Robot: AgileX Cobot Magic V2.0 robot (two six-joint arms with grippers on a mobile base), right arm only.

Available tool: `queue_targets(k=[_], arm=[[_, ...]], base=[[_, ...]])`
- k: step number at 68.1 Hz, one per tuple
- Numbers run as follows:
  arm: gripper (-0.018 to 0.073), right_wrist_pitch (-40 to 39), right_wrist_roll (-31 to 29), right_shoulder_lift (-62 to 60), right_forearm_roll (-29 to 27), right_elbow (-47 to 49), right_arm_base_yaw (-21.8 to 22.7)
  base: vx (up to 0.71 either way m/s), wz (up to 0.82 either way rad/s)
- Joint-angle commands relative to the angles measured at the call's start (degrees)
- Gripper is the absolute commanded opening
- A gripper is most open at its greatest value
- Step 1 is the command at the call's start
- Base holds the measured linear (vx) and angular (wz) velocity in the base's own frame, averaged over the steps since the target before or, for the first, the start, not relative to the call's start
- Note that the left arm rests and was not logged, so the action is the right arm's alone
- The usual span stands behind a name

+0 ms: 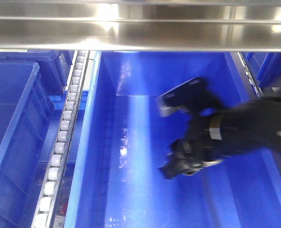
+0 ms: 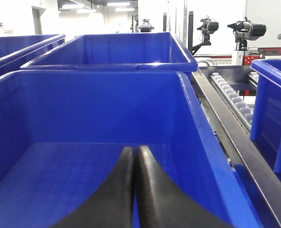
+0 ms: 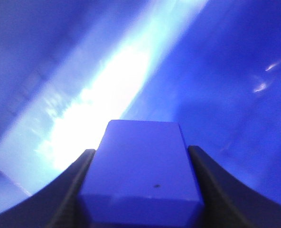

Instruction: Pour parts from conveyor to right shelf

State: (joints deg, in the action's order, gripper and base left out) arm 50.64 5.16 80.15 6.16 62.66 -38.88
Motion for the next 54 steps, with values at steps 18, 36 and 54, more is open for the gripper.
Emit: queue_targets(k=[18,36,54], arm=[[-0.0003,5.36,-0.67,16.41,-0.64,13.56,3.37],[-0.0003,7.00,-0.74,24.23,-0.90,17.89,4.95],[-0.0001,5.46,-0.74,27.71,-2.01,17.89,5.22]], base=[[0.00,0.00],[0.00,0.00],[0.00,0.00]])
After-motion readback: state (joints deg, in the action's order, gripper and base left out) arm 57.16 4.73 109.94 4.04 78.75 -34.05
